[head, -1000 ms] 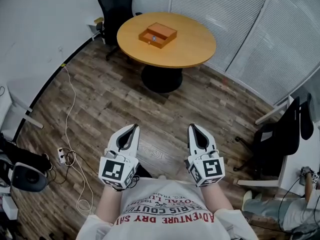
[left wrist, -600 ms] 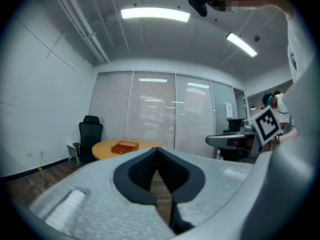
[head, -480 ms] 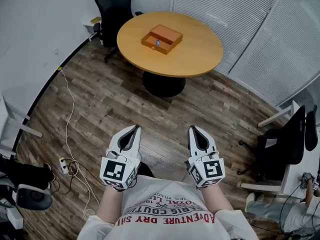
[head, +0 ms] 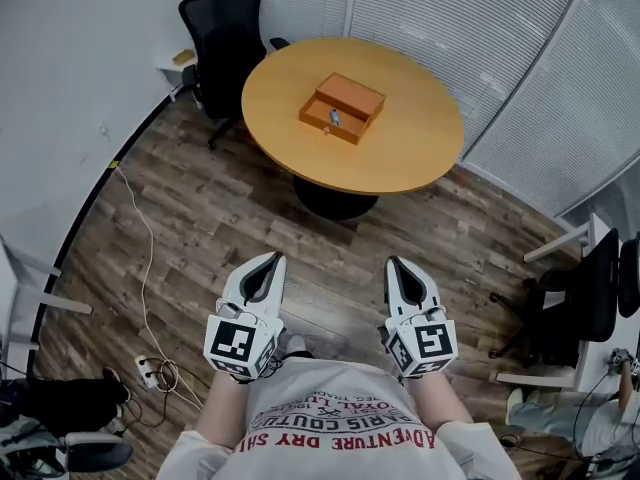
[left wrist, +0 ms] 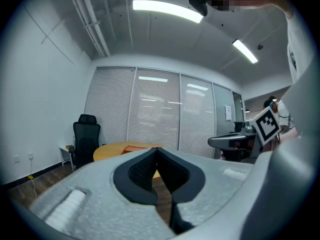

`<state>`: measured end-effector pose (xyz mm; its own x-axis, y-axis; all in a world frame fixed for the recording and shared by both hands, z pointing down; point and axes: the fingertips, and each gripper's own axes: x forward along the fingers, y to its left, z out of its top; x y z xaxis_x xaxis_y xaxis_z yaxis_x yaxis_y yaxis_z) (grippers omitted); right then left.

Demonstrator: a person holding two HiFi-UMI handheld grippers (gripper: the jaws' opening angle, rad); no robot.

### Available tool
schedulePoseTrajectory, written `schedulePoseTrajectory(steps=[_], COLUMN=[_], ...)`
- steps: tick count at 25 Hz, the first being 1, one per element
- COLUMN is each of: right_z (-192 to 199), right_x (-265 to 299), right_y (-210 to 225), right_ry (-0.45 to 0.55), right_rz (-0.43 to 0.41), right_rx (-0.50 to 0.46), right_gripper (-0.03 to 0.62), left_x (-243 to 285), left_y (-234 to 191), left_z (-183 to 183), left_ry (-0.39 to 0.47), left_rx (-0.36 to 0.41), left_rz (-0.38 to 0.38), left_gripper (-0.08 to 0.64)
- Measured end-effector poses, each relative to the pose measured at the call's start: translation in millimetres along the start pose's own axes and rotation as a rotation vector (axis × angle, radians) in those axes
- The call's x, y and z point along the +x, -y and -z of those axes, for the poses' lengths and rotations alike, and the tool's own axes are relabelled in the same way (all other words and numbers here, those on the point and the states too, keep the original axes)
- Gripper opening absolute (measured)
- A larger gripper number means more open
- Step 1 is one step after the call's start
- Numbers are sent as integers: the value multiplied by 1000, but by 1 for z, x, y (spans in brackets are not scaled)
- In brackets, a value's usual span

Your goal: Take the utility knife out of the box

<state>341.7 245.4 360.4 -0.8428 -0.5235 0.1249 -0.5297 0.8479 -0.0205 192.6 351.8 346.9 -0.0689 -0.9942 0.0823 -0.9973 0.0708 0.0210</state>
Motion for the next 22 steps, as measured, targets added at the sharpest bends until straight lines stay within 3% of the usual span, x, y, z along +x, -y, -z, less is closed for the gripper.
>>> schedulePoseTrajectory(steps=[6, 12, 22], right_z=[-2, 3, 0], right_x=[61, 116, 250], right_y=[-25, -32, 4], right_ry=[-31, -72, -77], right_rz=[-4, -37, -124], right_rx=[12, 12, 46], right_gripper=[6, 6, 8], left_x=[17, 37, 124], left_y=[-61, -103, -179], left_z=[-2, 10, 10], left_ry=[-19, -43, -74], left_rx=[9, -27, -8], left_rz=[31, 6, -76], left_gripper=[-6, -6, -6])
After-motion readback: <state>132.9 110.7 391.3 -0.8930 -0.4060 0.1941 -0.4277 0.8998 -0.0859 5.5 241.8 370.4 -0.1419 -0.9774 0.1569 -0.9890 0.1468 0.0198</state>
